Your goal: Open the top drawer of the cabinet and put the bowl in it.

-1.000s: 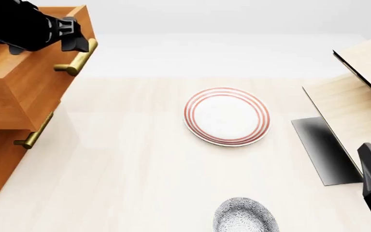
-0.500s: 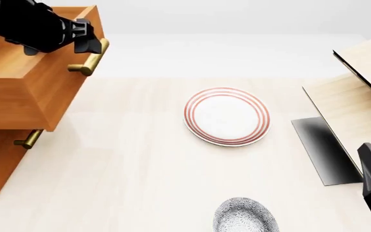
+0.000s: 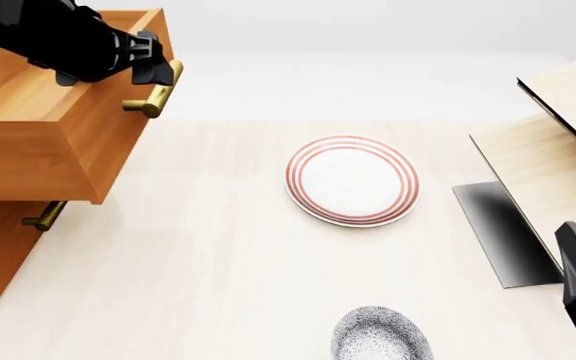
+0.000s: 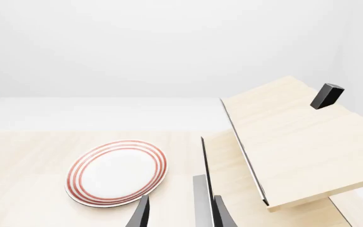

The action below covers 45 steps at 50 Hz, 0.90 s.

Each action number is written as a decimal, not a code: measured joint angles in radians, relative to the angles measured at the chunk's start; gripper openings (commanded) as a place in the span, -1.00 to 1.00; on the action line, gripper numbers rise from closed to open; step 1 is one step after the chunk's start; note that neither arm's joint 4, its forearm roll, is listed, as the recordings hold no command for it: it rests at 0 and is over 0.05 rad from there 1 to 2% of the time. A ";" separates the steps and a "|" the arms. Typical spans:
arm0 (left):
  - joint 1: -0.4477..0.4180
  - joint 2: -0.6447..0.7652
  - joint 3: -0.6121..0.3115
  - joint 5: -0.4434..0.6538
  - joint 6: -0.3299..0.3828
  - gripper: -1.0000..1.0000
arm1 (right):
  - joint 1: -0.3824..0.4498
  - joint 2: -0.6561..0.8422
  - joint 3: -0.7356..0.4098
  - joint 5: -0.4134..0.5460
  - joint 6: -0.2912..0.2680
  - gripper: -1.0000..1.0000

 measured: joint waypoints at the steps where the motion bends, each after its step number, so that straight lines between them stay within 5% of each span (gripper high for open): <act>1: 0.000 0.000 -0.001 0.001 0.001 1.00 | 0.000 0.000 0.000 0.000 0.000 1.00; 45: 0.018 -0.084 -0.077 0.087 0.114 1.00 | 0.000 0.000 0.000 0.000 0.000 1.00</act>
